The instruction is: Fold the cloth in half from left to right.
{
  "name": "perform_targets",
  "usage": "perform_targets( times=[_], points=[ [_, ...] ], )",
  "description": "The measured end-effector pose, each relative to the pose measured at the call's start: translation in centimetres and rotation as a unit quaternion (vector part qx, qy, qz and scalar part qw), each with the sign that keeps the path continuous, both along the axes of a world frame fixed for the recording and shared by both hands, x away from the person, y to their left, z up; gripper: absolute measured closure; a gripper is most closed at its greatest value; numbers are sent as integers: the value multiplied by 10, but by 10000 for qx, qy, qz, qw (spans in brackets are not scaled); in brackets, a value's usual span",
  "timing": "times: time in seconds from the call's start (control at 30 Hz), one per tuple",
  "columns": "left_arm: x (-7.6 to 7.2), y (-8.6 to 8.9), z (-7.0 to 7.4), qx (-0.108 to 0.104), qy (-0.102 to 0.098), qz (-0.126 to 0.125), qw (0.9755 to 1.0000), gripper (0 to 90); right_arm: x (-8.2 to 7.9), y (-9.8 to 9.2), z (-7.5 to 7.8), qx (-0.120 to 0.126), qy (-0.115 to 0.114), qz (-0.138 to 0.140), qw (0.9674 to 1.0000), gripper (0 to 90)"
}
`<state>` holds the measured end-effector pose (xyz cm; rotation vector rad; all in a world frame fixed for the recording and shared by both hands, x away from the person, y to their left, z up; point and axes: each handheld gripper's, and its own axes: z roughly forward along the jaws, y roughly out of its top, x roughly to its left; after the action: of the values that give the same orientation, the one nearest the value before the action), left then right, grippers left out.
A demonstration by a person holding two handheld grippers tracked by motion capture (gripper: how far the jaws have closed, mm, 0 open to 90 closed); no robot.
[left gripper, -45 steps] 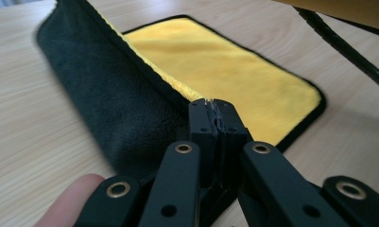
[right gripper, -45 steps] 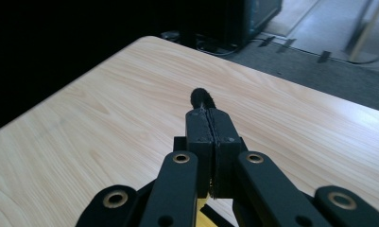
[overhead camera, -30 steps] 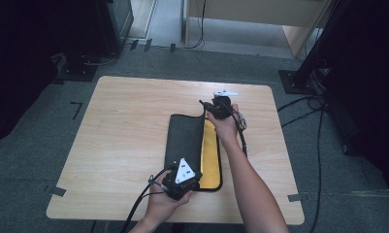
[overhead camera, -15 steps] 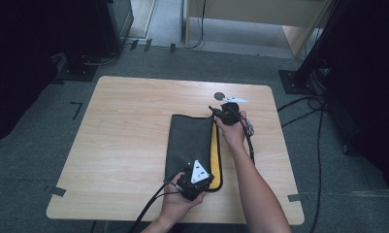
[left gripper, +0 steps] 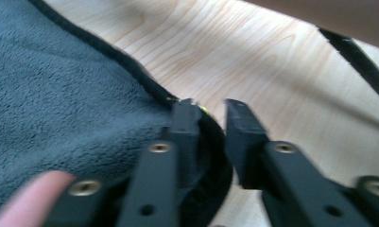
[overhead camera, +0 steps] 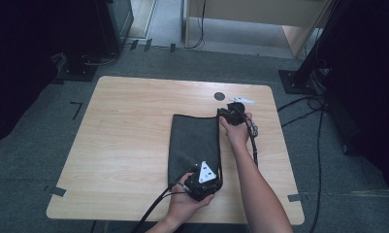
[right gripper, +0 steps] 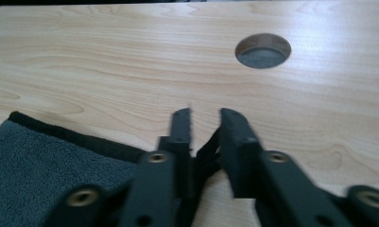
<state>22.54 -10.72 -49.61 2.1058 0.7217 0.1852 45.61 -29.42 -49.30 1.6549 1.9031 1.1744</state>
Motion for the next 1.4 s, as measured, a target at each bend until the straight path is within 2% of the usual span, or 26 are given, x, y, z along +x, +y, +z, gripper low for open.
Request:
perform_targets(
  times=[0.03,0.1,0.2,0.27,0.33,0.43,0.5,0.63,0.73,0.77,0.9,1.0,1.07,1.1,1.13,1.27,1.33,1.4],
  points=[
    [-1,2,2,-20,-41,41,10000,605,-1,-2,0,54,23,-8,10000,704],
    [-2,10,7,-78,-59,94,9999,560,-5,-3,0,1,-34,24,10000,694],
    [-2,30,12,-70,-121,194,9997,527,-13,-3,1,-125,-78,145,9998,691],
    [-4,50,13,-22,-202,297,9994,519,-20,-4,2,-118,-113,189,9997,688],
    [-4,71,11,4,-196,459,9988,519,-31,-6,3,-1,-127,206,9997,685],
    [-1,101,5,83,-121,732,9972,519,-50,-9,4,-13,-111,261,9996,684],
    [0,116,-1,89,-58,891,9960,521,-64,-10,4,44,-114,309,9994,683],
    [-1,137,-9,110,16,1000,9949,520,-98,-6,3,-75,-81,468,9988,660],
    [-4,146,-13,184,19,991,9949,531,-126,-3,2,-160,-58,506,9986,639],
    [-5,148,-13,179,52,946,9953,563,-136,-3,2,-164,-49,520,9985,639],
    [-7,150,-14,174,153,785,9966,587,-171,-2,0,-268,43,536,9982,633],
    [-10,150,-15,283,171,710,9969,584,-198,-1,-1,-371,-27,635,9973,631],
    [-12,149,-17,444,129,643,9969,602,-213,-2,-2,-341,-37,641,9974,633],
    [-13,147,-18,549,122,593,9967,610,-219,-3,-2,-256,-17,625,9977,634],
    [-14,146,-19,567,99,570,9967,619,-226,-4,-3,-132,18,640,9979,637],
    [-15,144,-19,586,65,529,9969,647,-240,-2,-5,258,121,722,9970,647],
    [-14,145,-19,565,95,514,9970,675,-244,1,-6,258,60,759,9968,649],
    [-14,145,-18,542,153,484,9972,724,-246,5,-9,142,110,842,9963,660]
  ],
)
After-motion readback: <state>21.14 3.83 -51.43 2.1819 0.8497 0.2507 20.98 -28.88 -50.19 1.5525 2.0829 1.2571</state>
